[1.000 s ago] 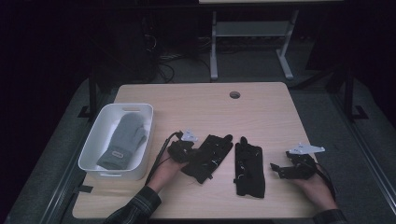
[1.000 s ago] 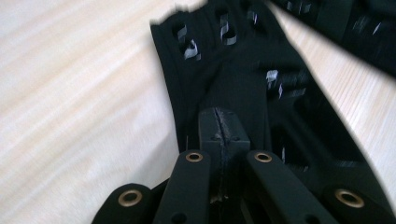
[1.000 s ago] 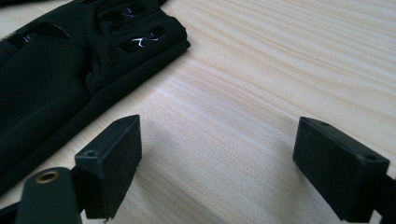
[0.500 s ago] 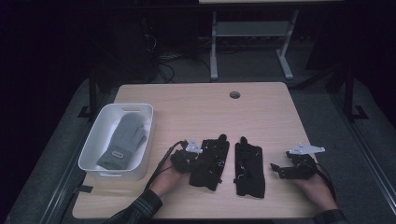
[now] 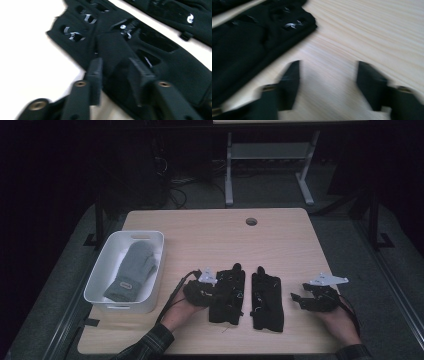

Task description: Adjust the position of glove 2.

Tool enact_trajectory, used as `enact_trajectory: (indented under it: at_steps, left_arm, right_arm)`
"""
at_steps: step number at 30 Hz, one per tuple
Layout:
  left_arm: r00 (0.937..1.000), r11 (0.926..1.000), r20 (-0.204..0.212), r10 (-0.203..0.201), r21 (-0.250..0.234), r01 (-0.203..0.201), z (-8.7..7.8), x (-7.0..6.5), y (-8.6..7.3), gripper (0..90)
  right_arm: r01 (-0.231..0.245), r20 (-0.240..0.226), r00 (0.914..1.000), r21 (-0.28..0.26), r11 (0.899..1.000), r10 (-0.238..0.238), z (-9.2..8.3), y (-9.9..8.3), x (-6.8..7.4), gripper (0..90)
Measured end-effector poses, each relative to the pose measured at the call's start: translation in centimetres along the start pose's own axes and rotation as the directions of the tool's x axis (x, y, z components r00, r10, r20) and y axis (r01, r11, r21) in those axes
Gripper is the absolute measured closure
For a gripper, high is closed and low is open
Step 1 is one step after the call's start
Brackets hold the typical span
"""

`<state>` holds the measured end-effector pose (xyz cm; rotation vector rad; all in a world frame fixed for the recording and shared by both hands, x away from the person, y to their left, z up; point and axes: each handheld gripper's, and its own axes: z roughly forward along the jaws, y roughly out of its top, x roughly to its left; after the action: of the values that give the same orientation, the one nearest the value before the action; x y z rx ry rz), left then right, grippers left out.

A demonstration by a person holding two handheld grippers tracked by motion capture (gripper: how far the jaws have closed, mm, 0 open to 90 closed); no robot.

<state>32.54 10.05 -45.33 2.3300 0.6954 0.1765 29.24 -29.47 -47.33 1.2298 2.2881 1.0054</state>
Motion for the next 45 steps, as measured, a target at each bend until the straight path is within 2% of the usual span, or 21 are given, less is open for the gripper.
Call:
enact_trajectory:
  at_steps: [2, 4, 6, 10, 13, 16, 20, 26, 29, 33, 37, 42, 44, 45]
  left_arm:
    - [1.0, 1.0, -0.003, -0.008, 0.002, 0.008, 0.1, 0.5, -0.2, 49.7]
    - [0.9996, 0.9996, 0.004, -0.027, 0.005, 0.027, 0.1, 1.1, -0.3, 44.0]
    - [0.9988, 0.9989, 0.016, -0.046, -0.006, 0.046, 0.1, 1.5, -0.4, 40.5]
    - [0.9981, 0.998, 0.009, -0.062, -0.013, 0.062, 0.4, 1.9, -0.5, 37.0]
    - [0.9971, 0.9966, 0.013, -0.076, -0.031, 0.076, 0.5, 2.2, -0.5, 38.2]
    - [0.9967, 0.995, -0.001, -0.081, -0.059, 0.081, 0.5, 2.4, -0.1, 41.2]
    - [0.9959, 0.9943, 0.013, -0.09, -0.056, 0.091, 0.9, 2.5, -0.1, 48.4]
    - [0.9975, 0.9969, -0.005, -0.071, -0.036, 0.071, 1.5, 1.8, 0.0, 60.9]
    - [0.9964, 0.9959, -0.002, -0.085, -0.032, 0.085, 1.5, 1.7, 0.1, 72.9]
    - [0.9944, 0.9941, -0.017, -0.104, -0.031, 0.104, 1.7, 1.5, 0.4, 80.4]
    - [0.9928, 0.9925, -0.018, -0.119, -0.032, 0.118, 1.6, 1.5, 0.5, 82.0]
    - [0.9891, 0.9881, 0.0, -0.147, -0.044, 0.147, 1.5, 1.7, 0.6, 82.8]
    - [0.986, 0.9841, 0.017, -0.166, -0.061, 0.166, 1.3, 1.8, 0.6, 83.0]
    - [0.9867, 0.9848, 0.019, -0.162, -0.061, 0.162, 1.2, 1.9, 0.6, 83.1]
  right_arm:
    - [0.015, -0.031, 0.9994, -0.029, 0.999, -0.016, -0.5, 0.5, 0.6, 73.1]
    - [0.032, -0.067, 0.9971, -0.039, 0.999, -0.035, -0.6, 0.9, 1.2, 83.6]
    - [0.049, -0.107, 0.9929, -0.013, 0.999, -0.05, -0.4, 1.1, 1.8, 90.0]
    - [0.095, -0.144, 0.9856, 0.041, 0.995, -0.088, 0.4, 1.1, 2.9, 90.0]
    - [0.113, -0.158, 0.9819, 0.047, 0.992, -0.105, 0.7, 1.3, 3.2, 90.0]
    - [0.117, -0.161, 0.981, 0.045, 0.992, -0.108, 0.8, 1.4, 3.4, 90.0]
    - [0.115, -0.166, 0.9806, 0.053, 0.992, -0.105, 1.0, 1.4, 3.3, 90.0]
    - [0.117, -0.177, 0.9785, 0.062, 0.991, -0.105, 1.1, 1.4, 3.5, 90.0]
    - [0.119, -0.183, 0.9773, 0.056, 0.991, -0.107, 1.3, 1.5, 3.7, 90.0]
    - [0.126, -0.186, 0.9759, 0.058, 0.99, -0.114, 1.5, 1.7, 4.0, 90.0]
    - [0.14, -0.192, 0.9732, 0.059, 0.988, -0.126, 1.7, 2.0, 4.5, 90.0]
    - [0.141, -0.197, 0.9723, 0.064, 0.988, -0.126, 1.9, 2.2, 5.0, 90.0]
    - [0.141, -0.202, 0.9713, 0.061, 0.988, -0.126, 2.0, 2.4, 5.0, 90.0]
    - [0.138, -0.203, 0.9712, 0.055, 0.989, -0.125, 2.1, 2.5, 5.1, 90.0]
